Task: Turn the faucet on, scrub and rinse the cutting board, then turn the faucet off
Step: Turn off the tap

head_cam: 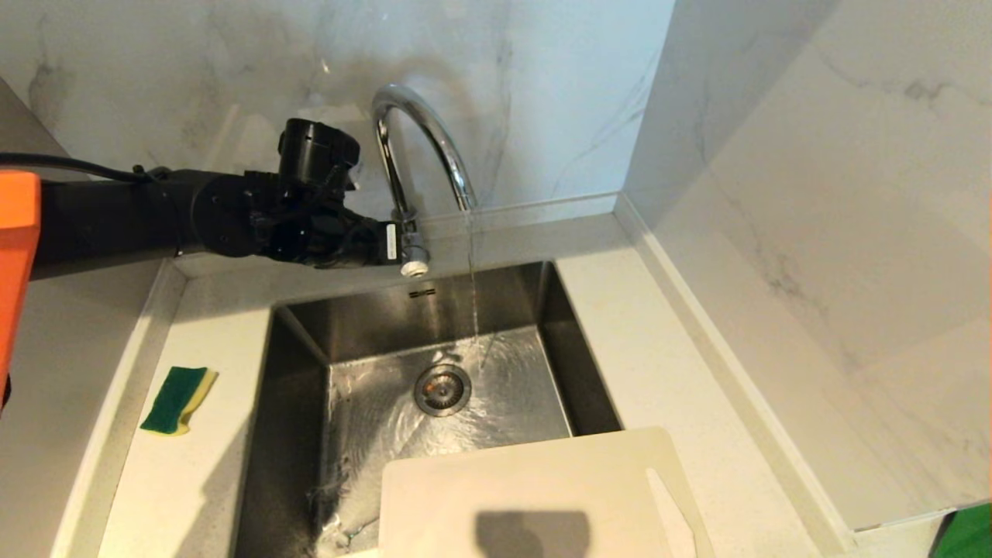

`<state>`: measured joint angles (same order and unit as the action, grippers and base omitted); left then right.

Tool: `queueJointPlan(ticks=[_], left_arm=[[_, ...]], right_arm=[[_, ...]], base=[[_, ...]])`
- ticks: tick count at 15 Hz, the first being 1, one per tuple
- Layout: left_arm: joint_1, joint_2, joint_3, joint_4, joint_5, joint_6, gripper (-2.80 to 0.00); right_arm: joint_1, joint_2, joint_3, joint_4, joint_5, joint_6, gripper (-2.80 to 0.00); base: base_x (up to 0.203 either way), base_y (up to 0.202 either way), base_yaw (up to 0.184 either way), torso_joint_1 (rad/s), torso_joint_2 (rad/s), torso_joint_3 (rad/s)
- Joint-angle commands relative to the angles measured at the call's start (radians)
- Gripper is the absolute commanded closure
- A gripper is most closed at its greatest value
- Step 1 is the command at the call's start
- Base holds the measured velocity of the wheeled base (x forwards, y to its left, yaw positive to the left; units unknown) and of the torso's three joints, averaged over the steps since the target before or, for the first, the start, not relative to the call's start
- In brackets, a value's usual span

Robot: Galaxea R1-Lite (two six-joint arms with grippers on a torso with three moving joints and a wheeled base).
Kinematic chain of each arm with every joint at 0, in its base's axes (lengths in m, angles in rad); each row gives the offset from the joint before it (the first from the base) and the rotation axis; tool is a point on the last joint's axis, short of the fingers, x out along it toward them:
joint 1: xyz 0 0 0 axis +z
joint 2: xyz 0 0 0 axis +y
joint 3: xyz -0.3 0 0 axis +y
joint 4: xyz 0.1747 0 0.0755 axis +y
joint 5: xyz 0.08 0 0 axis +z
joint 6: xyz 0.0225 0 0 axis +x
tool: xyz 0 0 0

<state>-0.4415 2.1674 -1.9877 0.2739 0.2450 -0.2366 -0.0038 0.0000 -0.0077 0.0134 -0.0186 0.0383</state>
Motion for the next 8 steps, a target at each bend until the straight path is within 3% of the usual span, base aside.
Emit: queueJointPlan(ticks=[1,8], left_arm=[[0.001,0.023,0.0,-0.038,0.02,0.002,0.0],[0.001,0.061,-0.002,-0.094,0.061,0.008,0.0]], right_arm=[[-0.001,0.0,0.0,0.0,0.0,0.0,0.0],[0.001,0.002,0.0,-0.001,0.0,0.0,0.0]], base=[[0.0,0.0,0.0,0.0,0.0,0.0],[0.0,0.0,0.0,0.0,0.0,0.0]])
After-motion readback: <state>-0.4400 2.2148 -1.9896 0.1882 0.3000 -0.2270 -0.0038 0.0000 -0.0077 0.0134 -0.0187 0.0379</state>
